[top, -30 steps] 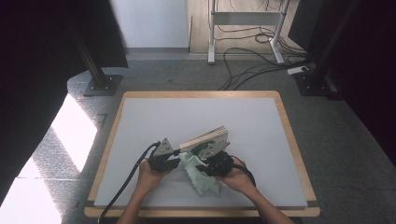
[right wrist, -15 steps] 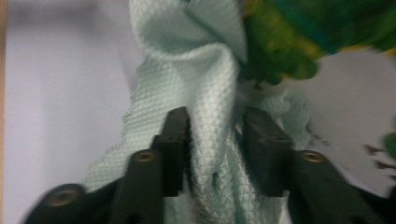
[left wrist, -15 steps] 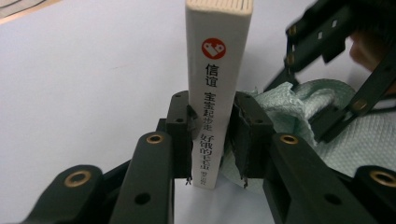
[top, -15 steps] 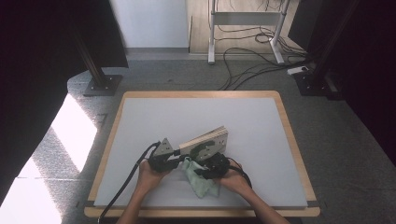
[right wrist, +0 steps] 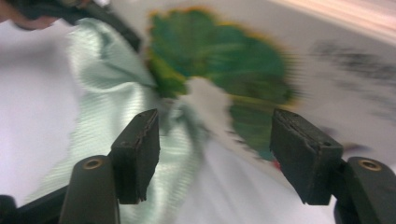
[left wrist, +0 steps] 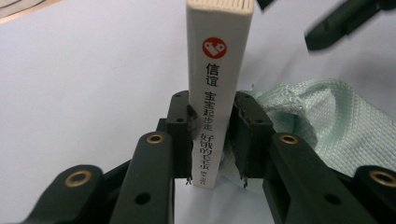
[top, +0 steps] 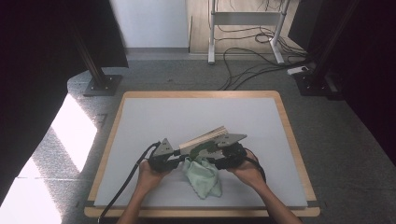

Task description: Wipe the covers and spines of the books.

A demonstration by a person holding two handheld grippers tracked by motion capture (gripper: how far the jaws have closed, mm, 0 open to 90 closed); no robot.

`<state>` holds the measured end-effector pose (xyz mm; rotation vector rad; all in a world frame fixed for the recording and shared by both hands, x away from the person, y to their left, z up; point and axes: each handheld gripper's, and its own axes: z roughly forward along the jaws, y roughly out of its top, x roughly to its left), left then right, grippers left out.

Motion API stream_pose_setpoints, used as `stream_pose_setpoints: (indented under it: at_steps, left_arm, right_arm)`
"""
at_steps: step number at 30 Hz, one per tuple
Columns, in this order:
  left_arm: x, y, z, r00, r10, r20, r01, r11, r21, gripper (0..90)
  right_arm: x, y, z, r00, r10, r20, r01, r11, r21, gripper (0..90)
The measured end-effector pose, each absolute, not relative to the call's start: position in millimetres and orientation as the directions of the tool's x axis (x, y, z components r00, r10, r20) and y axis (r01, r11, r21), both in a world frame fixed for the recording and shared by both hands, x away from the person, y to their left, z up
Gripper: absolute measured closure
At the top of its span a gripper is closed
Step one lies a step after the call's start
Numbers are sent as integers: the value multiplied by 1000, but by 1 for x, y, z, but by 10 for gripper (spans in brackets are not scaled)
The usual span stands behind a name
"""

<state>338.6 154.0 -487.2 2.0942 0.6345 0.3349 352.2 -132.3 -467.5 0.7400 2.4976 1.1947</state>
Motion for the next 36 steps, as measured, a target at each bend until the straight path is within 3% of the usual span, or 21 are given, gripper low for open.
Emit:
stream_pose_setpoints:
  at_steps: [10,18,31,36]
  left_arm:
    - [339,154,-488,831,556,-3,314,-464,828,712]
    - [339,155,-488,832,554,-4,314,-466,827,717]
    - [340,155,-488,835,550,-10,316,-464,827,720]
    - [339,155,-488,835,551,-8,314,-465,828,723]
  right_arm:
    - [368,-157,-454,-774,628,-80,328,506,798,278]
    - [388,-167,-457,-767,640,-52,332,464,822,259]
    - [413,-168,-459,-853,521,-17,256,446,858,279]
    - [413,-167,-458,-857,516,-7,255,435,864,350]
